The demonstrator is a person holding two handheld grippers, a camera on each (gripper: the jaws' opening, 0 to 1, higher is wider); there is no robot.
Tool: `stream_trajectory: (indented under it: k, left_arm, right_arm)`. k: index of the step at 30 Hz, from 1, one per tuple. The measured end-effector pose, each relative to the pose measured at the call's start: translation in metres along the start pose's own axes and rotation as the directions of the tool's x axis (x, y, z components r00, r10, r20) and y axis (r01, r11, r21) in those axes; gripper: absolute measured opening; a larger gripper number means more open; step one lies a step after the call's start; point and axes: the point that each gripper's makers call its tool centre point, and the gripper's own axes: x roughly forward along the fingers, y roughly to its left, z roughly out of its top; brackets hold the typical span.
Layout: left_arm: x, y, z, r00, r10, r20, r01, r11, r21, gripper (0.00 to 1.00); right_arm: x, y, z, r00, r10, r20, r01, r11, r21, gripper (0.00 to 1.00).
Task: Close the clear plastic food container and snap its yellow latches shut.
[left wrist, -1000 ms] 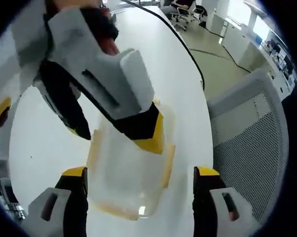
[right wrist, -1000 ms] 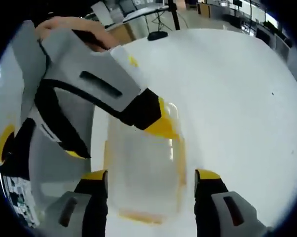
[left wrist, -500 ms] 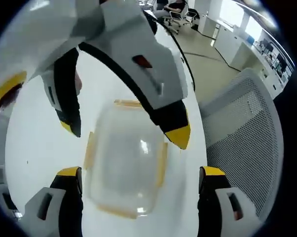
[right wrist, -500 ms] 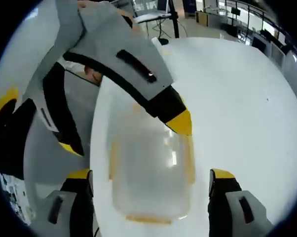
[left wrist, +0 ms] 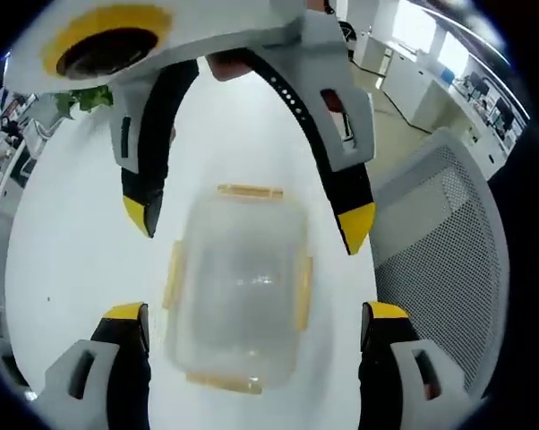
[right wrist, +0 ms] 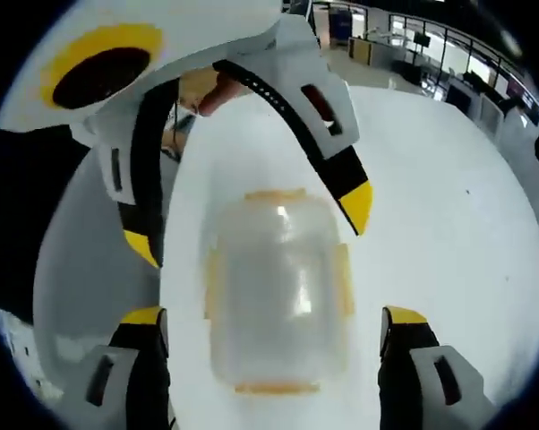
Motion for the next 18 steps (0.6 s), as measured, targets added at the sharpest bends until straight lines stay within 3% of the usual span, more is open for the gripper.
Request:
stream_trajectory:
  k: [8,18]
  left_arm:
    - [-0.001,0.004,-0.007,1.0,-0.016,-0.012,0.017,1.0,0.007,0.99]
    - [0.001,0.007,-0.024,0.997,-0.048,-0.062,0.051,0.998,0.034,0.97]
  right_arm:
    - [-0.003,-0.002,0.002,0.999,-0.03,0.012,0.031,1.0,-0.008,0.98]
    - [-0.003,-0.004,-0.019,0.992,-0.063,-0.106,0.055,0.996,-0.073,0.97]
